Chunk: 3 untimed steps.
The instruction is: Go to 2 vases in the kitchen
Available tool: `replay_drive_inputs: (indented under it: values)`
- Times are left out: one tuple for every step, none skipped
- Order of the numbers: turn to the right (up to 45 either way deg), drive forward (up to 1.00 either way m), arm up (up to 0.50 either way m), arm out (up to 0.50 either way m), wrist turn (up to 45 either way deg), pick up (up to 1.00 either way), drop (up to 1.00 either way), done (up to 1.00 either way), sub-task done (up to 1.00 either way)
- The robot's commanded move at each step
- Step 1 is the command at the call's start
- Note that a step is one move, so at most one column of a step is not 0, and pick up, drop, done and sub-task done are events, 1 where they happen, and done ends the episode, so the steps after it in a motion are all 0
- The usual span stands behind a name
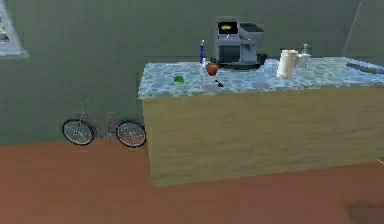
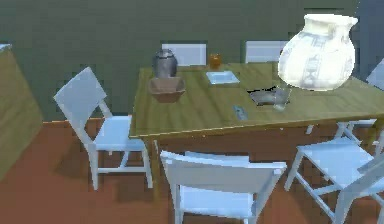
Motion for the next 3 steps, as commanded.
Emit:
replay_drive_inputs:
  values:
    - [36.0, 0.00, 0.00, 0.00, 0.0, 0.00, 0.00, 0.00, 0.00]
    - [0.0, 1.00, 0.00, 0.00, 0.0, 0.00, 0.00, 0.00, 0.00]
    - [3.0, 0.00, 0.00, 0.00, 0.0, 0.00, 0.00, 0.00, 0.00]
